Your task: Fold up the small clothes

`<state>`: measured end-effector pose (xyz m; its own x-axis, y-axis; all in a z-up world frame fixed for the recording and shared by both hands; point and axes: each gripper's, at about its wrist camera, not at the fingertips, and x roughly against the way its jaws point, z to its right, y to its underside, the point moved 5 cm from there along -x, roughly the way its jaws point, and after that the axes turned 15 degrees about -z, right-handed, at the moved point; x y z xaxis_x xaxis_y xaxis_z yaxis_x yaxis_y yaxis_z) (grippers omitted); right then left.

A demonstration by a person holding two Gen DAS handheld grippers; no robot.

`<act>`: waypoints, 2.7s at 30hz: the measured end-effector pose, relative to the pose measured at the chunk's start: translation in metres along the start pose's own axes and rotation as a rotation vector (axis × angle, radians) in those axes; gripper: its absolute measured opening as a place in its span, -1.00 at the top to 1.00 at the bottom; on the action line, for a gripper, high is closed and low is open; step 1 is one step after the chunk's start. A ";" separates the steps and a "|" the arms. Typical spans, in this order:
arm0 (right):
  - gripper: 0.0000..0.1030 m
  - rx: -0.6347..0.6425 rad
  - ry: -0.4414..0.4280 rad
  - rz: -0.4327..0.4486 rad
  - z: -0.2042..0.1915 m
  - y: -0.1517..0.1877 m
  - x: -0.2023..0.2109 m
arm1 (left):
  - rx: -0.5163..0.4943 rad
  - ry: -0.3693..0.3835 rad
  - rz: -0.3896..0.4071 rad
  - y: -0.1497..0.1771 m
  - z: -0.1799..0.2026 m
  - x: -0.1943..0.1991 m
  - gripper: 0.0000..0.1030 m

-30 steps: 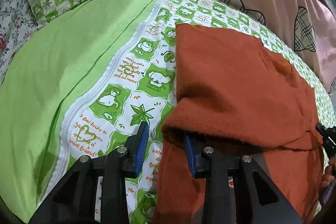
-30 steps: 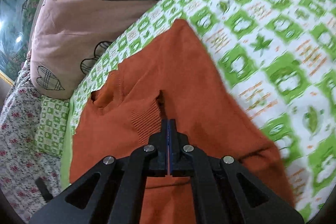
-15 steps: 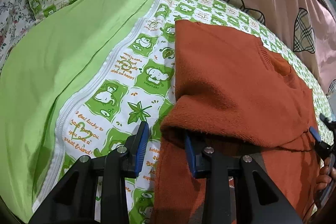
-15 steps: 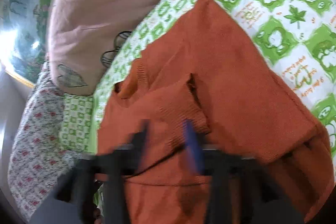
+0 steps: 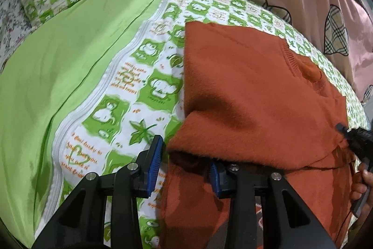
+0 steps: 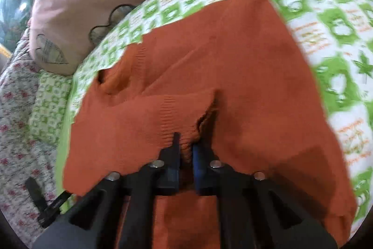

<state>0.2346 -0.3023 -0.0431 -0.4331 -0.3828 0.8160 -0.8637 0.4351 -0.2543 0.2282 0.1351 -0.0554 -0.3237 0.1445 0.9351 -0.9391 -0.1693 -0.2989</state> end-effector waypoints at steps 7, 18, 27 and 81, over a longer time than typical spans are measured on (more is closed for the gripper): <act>0.84 0.014 0.090 0.211 0.014 0.014 0.065 | 0.012 -0.015 0.001 0.003 -0.001 -0.003 0.29; 0.81 0.026 0.221 0.122 0.025 0.021 0.028 | 0.061 0.114 -0.054 0.008 -0.023 0.000 0.29; 0.62 0.081 0.218 0.226 0.002 0.046 0.074 | -0.160 0.241 -0.039 0.020 0.019 0.042 0.34; 0.87 0.154 -0.055 -0.039 0.068 0.317 0.129 | -0.286 0.272 -0.232 0.268 -0.023 0.070 0.51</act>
<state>-0.1125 -0.2693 -0.0537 -0.4087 -0.4428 0.7980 -0.9073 0.2913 -0.3031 -0.0487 0.1226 -0.0745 -0.0832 0.4036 0.9111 -0.9721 0.1685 -0.1634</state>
